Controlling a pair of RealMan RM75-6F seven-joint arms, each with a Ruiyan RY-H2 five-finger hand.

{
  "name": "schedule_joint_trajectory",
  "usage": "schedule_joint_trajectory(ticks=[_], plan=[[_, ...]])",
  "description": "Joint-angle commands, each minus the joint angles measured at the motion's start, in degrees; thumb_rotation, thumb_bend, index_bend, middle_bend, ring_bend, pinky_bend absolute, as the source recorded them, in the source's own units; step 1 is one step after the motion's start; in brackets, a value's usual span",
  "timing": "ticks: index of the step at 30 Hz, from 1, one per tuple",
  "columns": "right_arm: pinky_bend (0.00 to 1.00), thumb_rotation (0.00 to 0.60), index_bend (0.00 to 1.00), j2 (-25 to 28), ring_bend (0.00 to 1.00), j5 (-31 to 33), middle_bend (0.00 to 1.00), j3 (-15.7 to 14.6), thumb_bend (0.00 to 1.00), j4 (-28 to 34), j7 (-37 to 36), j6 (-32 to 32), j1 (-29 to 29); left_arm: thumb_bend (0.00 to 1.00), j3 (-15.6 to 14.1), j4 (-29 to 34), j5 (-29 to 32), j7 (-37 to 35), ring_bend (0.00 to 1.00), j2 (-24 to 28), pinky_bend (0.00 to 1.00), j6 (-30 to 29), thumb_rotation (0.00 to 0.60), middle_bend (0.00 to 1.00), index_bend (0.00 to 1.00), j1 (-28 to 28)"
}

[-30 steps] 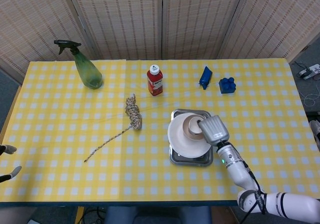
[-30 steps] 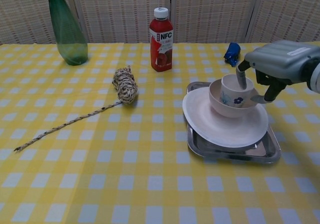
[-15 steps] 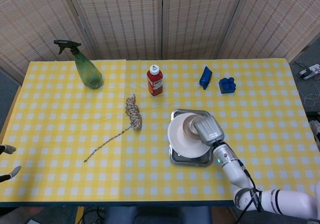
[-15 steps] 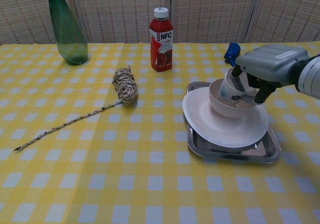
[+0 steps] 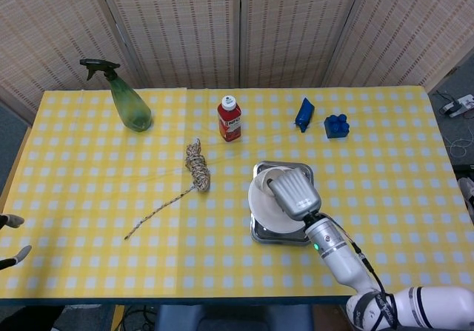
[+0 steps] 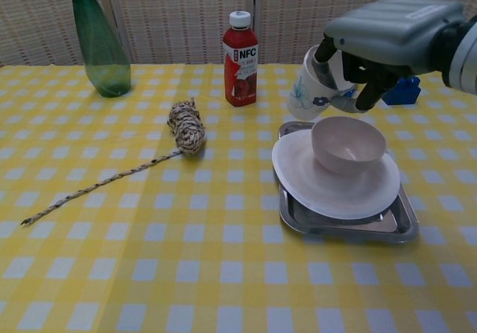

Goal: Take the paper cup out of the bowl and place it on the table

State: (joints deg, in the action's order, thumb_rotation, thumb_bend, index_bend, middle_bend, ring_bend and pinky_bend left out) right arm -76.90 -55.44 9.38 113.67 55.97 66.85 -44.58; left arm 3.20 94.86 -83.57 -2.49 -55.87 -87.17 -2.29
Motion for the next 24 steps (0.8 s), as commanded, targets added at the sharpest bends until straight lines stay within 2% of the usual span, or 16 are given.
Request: schedule_joint_trajectory(ticks=[1, 5, 10, 18, 21, 24], plan=[[1.00, 0.600, 0.70, -2.43, 1.00, 1.40, 1.00, 0.41, 0.41, -0.98, 1.01, -1.28, -2.14, 0.16, 0.04, 0.04, 0.00, -0.06, 0.34, 0.08, 0.47, -0.14, 0.600, 0.45, 0.51, 0.08], [1.00, 0.600, 0.70, -7.55, 1.00, 5.52, 1.00, 0.64, 0.41, -5.47, 0.70, -5.40, -5.61, 0.16, 0.13, 0.17, -0.32, -0.41, 0.34, 0.38, 0.47, -0.89, 0.600, 0.45, 0.51, 0.37], [1.00, 0.600, 0.70, -14.04, 1.00, 7.65, 1.00, 0.75, 0.41, -11.43, -0.64, -9.12, -9.34, 0.16, 0.15, 0.06, -0.50, -1.01, 0.34, 0.68, 0.47, -1.35, 0.600, 0.45, 0.51, 0.64], [1.00, 0.600, 0.69, -18.79, 1.00, 7.42, 1.00, -0.08, 0.39, -15.89, -3.62, -10.95, -11.67, 0.16, 0.08, -0.01, -0.91, -1.98, 0.34, 1.09, 0.47, -1.77, 0.600, 0.45, 0.51, 0.92], [1.00, 0.600, 0.51, -19.33, 1.00, 5.91, 1.00, -0.43, 0.32, -16.95, -5.27, -10.50, -11.60, 0.16, -0.01, 0.09, -1.28, -2.12, 0.34, 1.18, 0.47, -2.06, 0.600, 0.45, 0.51, 1.05], [1.00, 0.600, 0.27, -19.39, 1.00, 4.09, 1.00, -0.70, 0.20, -17.33, -6.86, -9.75, -11.29, 0.16, -0.06, 0.13, -1.42, -2.07, 0.34, 1.20, 0.47, -2.16, 0.600, 0.45, 0.51, 1.11]])
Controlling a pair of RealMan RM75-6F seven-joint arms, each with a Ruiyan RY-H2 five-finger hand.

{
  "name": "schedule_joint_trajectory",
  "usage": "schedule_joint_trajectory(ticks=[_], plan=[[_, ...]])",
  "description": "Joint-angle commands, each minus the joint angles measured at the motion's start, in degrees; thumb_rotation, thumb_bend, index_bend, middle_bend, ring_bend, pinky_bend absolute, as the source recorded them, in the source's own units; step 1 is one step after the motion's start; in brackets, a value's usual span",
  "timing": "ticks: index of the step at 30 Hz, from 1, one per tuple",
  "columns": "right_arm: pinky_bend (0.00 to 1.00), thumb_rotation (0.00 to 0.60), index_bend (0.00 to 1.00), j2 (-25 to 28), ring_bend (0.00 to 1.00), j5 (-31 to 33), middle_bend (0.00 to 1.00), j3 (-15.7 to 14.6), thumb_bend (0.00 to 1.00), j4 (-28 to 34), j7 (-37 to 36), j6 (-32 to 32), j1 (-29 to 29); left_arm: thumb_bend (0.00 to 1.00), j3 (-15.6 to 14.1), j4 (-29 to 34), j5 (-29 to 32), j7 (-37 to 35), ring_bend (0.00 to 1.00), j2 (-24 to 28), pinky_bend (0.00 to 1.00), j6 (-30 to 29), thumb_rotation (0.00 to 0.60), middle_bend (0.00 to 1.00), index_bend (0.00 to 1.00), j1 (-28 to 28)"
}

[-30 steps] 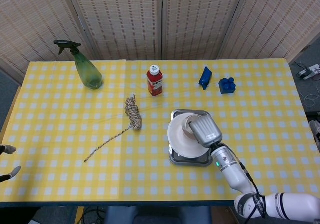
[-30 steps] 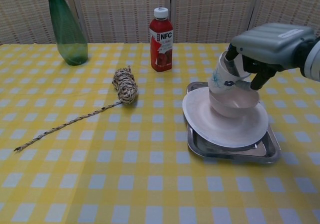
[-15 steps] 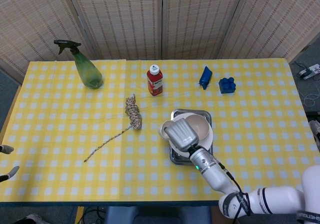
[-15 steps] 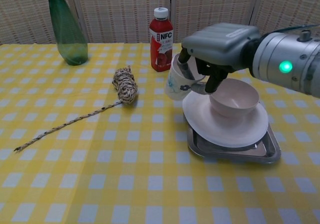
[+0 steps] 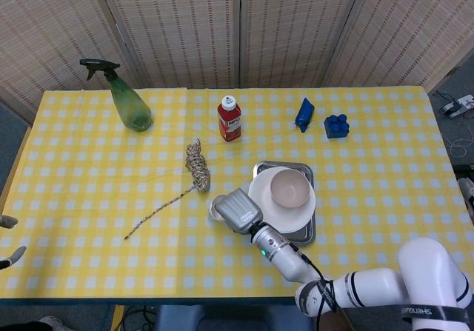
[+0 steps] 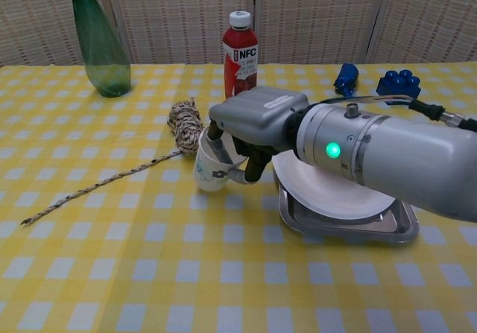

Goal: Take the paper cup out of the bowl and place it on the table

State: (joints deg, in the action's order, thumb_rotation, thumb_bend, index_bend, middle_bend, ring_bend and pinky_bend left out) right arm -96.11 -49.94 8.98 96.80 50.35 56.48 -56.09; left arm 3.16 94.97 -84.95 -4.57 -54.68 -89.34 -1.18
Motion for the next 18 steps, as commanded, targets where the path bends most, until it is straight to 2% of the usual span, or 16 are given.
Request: schedule_joint_trajectory(ticks=[1, 3, 5, 10, 12, 14, 16, 18], plan=[[1.00, 0.600, 0.20, -0.12, 1.00, -2.26, 1.00, -0.34, 0.16, -0.47, -1.83, 1.05, 0.36, 0.16, -0.05, 0.03, -0.10, 0.03, 0.34, 0.00, 0.47, 0.02, 0.600, 0.45, 0.51, 0.01], [1.00, 0.600, 0.08, -0.25, 1.00, -4.06, 1.00, -0.33, 0.09, -0.74, -2.79, 2.18, 0.70, 0.16, -0.09, 0.07, -0.17, 0.08, 0.34, 0.00, 0.47, 0.10, 0.600, 0.45, 0.51, -0.02], [1.00, 0.600, 0.02, -0.32, 1.00, -5.89, 1.00, -0.30, 0.03, -1.06, -4.11, 3.32, 1.21, 0.16, -0.12, 0.09, -0.20, 0.18, 0.34, -0.02, 0.47, 0.13, 0.600, 0.45, 0.51, -0.02], [1.00, 0.600, 0.00, 1.97, 1.00, -10.05, 0.93, -0.98, 0.00, 1.31, -3.65, 6.80, 2.50, 0.16, -0.13, 0.04, -0.21, 0.37, 0.34, -0.12, 0.47, 0.23, 0.600, 0.45, 0.51, -0.05], [1.00, 0.600, 0.07, 4.56, 0.98, -12.28, 0.88, -2.22, 0.00, 4.47, -0.93, 9.85, 3.72, 0.16, -0.20, -0.06, -0.21, 0.41, 0.34, -0.16, 0.47, 0.41, 0.600, 0.45, 0.51, -0.08], [1.00, 0.600, 0.28, 8.14, 0.95, -13.62, 0.83, -4.08, 0.01, 8.68, 2.78, 13.29, 5.62, 0.16, -0.30, -0.17, -0.23, 0.51, 0.34, -0.22, 0.47, 0.63, 0.600, 0.45, 0.51, -0.13], [1.00, 0.600, 0.42, 11.81, 0.90, -13.85, 0.78, -5.85, 0.04, 12.64, 4.93, 15.95, 7.74, 0.16, -0.41, -0.16, -0.28, 0.61, 0.34, -0.28, 0.47, 0.77, 0.600, 0.45, 0.51, -0.14], [1.00, 0.600, 0.44, 15.96, 0.87, -14.31, 0.75, -7.75, 0.06, 16.23, 5.07, 19.32, 10.84, 0.16, -0.60, -0.02, -0.56, 0.71, 0.34, -0.31, 0.47, 0.86, 0.600, 0.45, 0.51, -0.13]])
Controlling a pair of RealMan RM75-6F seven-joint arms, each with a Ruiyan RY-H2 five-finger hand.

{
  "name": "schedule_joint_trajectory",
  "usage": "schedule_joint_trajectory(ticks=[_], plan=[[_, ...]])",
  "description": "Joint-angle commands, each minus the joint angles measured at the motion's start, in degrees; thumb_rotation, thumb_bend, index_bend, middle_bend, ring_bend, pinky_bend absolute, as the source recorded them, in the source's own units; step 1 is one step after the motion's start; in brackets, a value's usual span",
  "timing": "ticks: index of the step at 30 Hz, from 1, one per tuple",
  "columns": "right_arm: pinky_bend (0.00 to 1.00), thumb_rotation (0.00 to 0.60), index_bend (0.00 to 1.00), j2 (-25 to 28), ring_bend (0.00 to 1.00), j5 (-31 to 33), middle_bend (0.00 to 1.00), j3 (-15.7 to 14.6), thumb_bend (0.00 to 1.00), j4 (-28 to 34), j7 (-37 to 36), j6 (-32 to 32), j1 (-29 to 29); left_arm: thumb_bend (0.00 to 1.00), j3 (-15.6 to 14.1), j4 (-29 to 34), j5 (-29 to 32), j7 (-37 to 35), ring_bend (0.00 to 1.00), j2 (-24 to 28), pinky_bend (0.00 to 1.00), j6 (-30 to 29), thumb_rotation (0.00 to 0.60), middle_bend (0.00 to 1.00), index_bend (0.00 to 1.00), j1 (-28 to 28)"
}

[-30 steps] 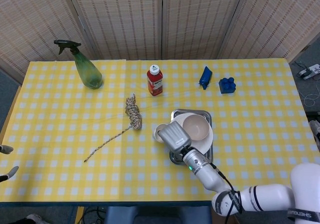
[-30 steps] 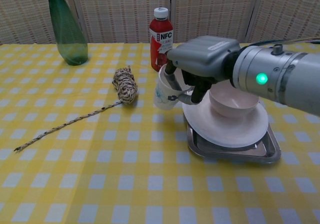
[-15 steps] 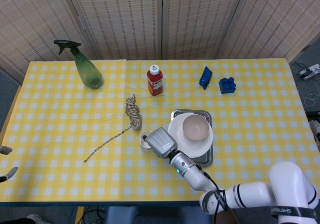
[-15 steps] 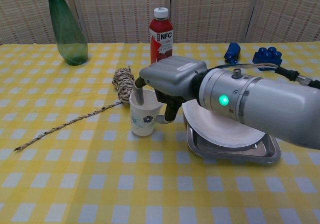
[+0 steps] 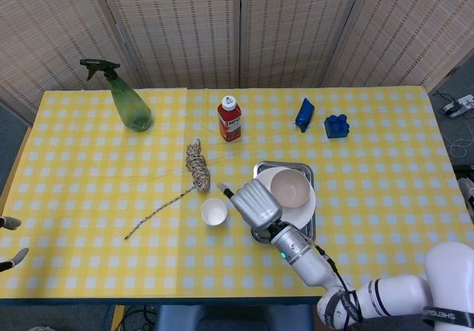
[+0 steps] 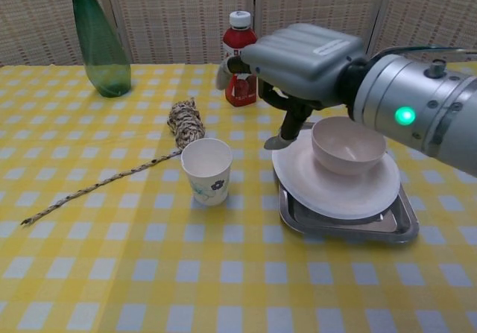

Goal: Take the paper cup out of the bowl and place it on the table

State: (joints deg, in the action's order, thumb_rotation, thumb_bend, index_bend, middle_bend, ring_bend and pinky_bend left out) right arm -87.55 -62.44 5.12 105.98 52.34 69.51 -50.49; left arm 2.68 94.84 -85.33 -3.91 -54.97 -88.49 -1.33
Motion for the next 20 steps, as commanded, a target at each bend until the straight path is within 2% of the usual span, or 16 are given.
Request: schedule_joint_trajectory(ticks=[1, 5, 7, 11, 14, 20], plan=[[1.00, 0.600, 0.45, 9.08, 0.85, -2.59, 0.73, -4.86, 0.07, 7.96, 2.68, 7.79, 6.68, 0.16, -0.19, 0.21, -0.31, 0.10, 0.34, -0.03, 0.47, -0.03, 0.600, 0.45, 0.51, 0.05], [0.98, 0.600, 0.46, 15.58, 0.76, -8.41, 0.68, -9.96, 0.09, 8.71, 0.64, 15.66, 14.03, 0.16, -0.54, 0.66, -1.23, 0.98, 0.34, -0.24, 0.47, -0.53, 0.600, 0.45, 0.51, 0.22], [0.94, 0.600, 0.46, 17.36, 0.72, -10.43, 0.66, -11.63, 0.09, 8.62, -1.10, 18.94, 17.32, 0.16, -0.67, 0.75, -1.57, 1.19, 0.34, -0.40, 0.47, -0.55, 0.600, 0.45, 0.51, 0.18], [0.71, 0.600, 0.47, 21.19, 0.64, -13.49, 0.59, -15.07, 0.09, 8.28, -5.84, 23.95, 24.07, 0.16, -0.97, 0.29, -2.15, 1.35, 0.34, -1.37, 0.47, 0.08, 0.600, 0.45, 0.51, -0.20], [0.55, 0.600, 0.47, 22.72, 0.58, -15.49, 0.56, -16.45, 0.10, 5.88, -11.53, 27.01, 28.62, 0.16, -1.16, -0.14, -2.27, 2.21, 0.34, -1.95, 0.47, 0.79, 0.600, 0.45, 0.51, -0.55], [0.54, 0.600, 0.47, 24.13, 0.56, -15.72, 0.54, -16.59, 0.10, -0.40, -23.52, 29.16, 35.37, 0.16, -1.05, -0.53, -1.71, 3.17, 0.34, -2.60, 0.47, 1.36, 0.600, 0.45, 0.51, -0.84]])
